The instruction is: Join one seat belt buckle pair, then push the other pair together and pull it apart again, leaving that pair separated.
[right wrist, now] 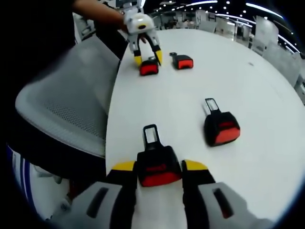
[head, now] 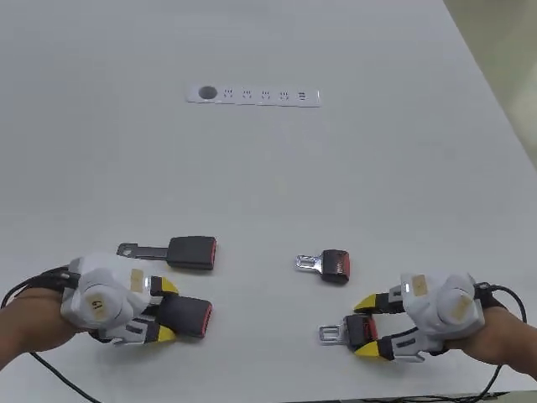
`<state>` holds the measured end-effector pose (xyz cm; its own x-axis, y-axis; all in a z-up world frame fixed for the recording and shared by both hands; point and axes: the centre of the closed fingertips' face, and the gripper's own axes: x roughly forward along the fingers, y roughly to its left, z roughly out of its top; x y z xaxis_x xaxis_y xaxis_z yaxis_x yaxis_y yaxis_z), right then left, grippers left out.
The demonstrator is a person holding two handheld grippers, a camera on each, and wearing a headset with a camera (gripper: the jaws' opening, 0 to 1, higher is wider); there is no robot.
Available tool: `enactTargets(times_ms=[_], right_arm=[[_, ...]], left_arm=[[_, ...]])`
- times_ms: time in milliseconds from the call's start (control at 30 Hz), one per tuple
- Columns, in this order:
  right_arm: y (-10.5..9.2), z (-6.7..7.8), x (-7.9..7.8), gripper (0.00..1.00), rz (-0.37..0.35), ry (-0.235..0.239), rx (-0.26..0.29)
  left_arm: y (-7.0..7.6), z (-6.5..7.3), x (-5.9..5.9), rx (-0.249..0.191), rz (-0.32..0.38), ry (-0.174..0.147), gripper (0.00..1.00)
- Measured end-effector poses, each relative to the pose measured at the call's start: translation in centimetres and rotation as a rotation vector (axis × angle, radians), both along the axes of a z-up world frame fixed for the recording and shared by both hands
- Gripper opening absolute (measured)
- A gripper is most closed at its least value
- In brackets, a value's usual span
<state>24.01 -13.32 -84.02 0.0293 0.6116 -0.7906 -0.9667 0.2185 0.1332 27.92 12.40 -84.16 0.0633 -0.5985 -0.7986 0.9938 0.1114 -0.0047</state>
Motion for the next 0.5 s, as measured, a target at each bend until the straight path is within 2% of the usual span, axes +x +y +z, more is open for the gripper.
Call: enactTargets(times_ms=[100,200,500], right_arm=[[0.1,0.1,0.2,0.37,-0.067,-0.008,0.046],[0.1,0.1,0.2,0.37,-0.084,-0.012,0.056],[1.1,0.2,0.5,0.36,-0.079,-0.015,0.068]], left_arm=[[0.2,0.1,-0.1,-0.008,0.029,-0.005,0.36],[0.2,0.1,0.1,-0.013,0.04,-0.002,0.35],[0.2,0.0,0.1,0.002,0.017,-0.002,0.35]])
